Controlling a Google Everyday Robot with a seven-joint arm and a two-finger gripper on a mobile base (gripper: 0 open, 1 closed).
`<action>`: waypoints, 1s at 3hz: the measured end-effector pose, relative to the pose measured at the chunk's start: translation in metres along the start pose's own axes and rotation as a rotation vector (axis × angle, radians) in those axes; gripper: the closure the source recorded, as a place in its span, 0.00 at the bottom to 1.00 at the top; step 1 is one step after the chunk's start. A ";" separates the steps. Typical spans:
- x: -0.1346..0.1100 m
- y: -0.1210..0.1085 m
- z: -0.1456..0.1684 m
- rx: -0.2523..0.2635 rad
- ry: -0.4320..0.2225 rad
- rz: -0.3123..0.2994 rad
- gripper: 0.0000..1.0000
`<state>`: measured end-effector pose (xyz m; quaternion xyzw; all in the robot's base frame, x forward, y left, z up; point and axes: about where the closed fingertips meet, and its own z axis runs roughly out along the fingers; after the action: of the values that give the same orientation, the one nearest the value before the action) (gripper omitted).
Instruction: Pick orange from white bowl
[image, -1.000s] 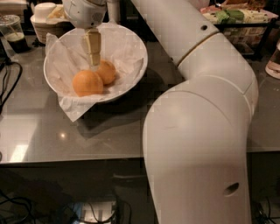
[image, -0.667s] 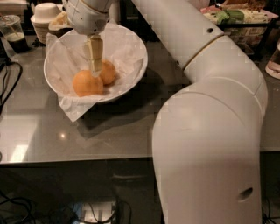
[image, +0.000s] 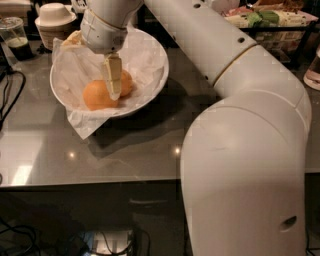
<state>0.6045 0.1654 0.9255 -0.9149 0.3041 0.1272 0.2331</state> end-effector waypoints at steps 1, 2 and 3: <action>0.017 0.000 0.006 -0.019 0.034 -0.024 0.00; 0.031 -0.009 0.011 -0.005 0.069 -0.064 0.00; 0.031 -0.009 0.011 -0.005 0.069 -0.064 0.00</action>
Offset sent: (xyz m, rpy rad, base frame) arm 0.0364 -0.0234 -0.0211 -0.1015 -0.1112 0.0722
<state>0.6333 0.1621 0.9072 -0.9285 0.2824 0.0886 0.2240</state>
